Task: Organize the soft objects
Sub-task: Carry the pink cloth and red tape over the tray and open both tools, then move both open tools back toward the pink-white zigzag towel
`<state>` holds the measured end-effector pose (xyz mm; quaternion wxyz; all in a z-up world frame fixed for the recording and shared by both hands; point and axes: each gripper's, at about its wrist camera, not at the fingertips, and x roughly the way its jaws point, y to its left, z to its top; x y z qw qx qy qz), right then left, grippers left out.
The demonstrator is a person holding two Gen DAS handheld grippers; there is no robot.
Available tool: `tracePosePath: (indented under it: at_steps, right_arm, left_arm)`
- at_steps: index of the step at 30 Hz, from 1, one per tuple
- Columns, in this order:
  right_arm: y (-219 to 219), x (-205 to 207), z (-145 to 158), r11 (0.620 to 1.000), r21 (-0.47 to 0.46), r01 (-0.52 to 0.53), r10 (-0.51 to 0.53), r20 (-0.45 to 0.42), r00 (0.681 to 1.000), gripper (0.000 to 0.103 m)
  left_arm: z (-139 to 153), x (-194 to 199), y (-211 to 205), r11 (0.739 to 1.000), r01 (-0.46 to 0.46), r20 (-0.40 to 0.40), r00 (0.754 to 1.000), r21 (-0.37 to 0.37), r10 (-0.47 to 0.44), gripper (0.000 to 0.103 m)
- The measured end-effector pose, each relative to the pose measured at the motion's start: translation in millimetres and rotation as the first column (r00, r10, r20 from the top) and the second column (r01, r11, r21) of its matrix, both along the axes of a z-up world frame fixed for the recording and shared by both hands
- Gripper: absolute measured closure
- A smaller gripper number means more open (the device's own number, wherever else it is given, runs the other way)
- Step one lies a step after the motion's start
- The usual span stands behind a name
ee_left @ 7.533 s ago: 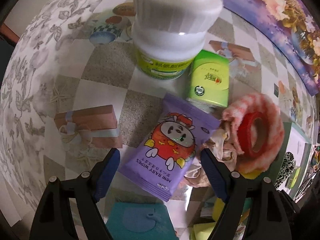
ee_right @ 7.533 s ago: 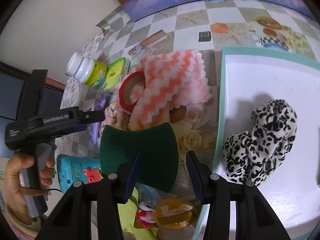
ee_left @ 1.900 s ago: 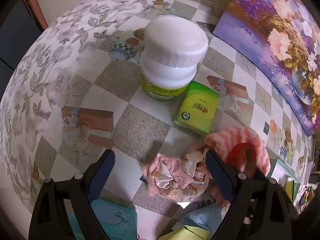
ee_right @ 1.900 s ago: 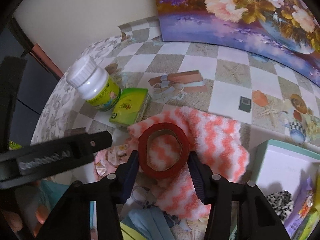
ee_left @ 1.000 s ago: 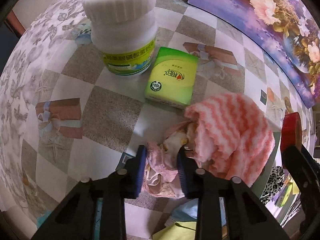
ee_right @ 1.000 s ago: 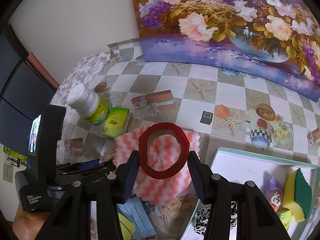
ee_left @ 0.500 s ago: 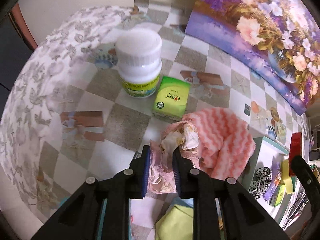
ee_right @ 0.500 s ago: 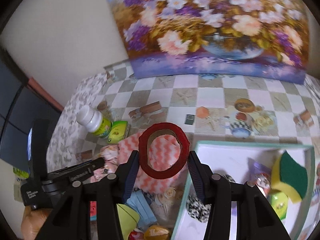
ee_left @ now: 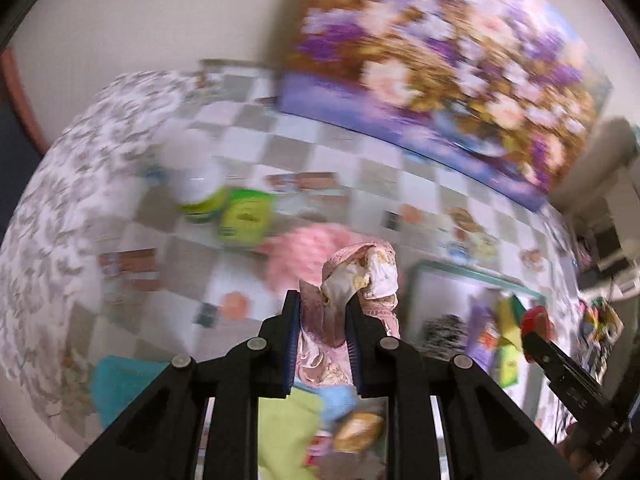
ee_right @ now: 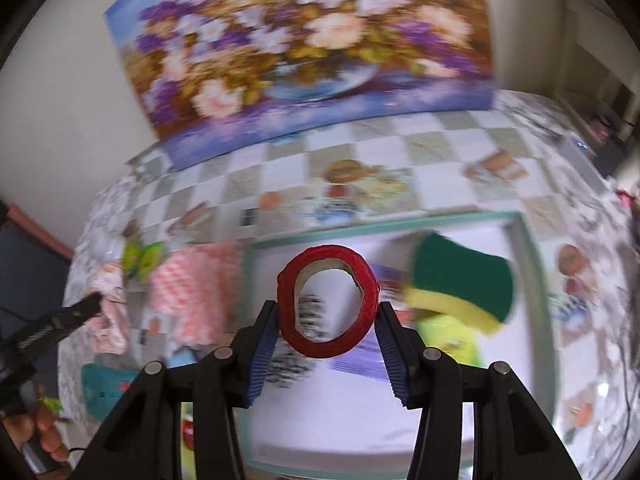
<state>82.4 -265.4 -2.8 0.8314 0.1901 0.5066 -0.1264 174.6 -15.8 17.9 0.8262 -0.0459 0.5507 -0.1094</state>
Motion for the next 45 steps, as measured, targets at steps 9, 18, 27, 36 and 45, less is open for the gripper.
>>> tracePosePath:
  at_steps: [9, 18, 27, 36, 45]
  right_arm:
    - [-77.9, -39.0, -8.5, 0.975, -0.092, 0.202, -0.209, -0.066, 0.976, 0.051]
    - [-113.2, -56.4, -32.0, 0.952, -0.108, 0.288, -0.303, -0.166, 0.939, 0.051]
    - [-108.7, -51.4, -46.6, 0.959, -0.095, 0.266, -0.280, -0.219, 0.935, 0.051]
    - [-104.2, -46.9, -37.8, 0.964, -0.106, 0.242, -0.260, -0.211, 0.942, 0.046]
    - [-74.6, -31.7, -19.8, 0.983, -0.080, 0.166, -0.175, -0.133, 0.976, 0.046]
  left_arm:
    - [-12.3, -21.2, -95.4, 0.982, 0.186, -0.030, 0.982, 0.002, -0.186, 0.081]
    - [-43.3, -28.1, -151.6, 0.962, 0.266, -0.085, 0.962, 0.066, -0.260, 0.081]
    - [-49.4, -25.6, -152.7, 0.969, 0.242, -0.113, 0.965, 0.045, -0.236, 0.055]
    - [-38.1, -19.0, -138.7, 0.976, 0.210, -0.087, 0.975, 0.053, -0.205, 0.041]
    - [-43.3, 2.4, -88.8, 0.992, 0.080, -0.074, 0.995, 0.101, -0.073, 0.032]
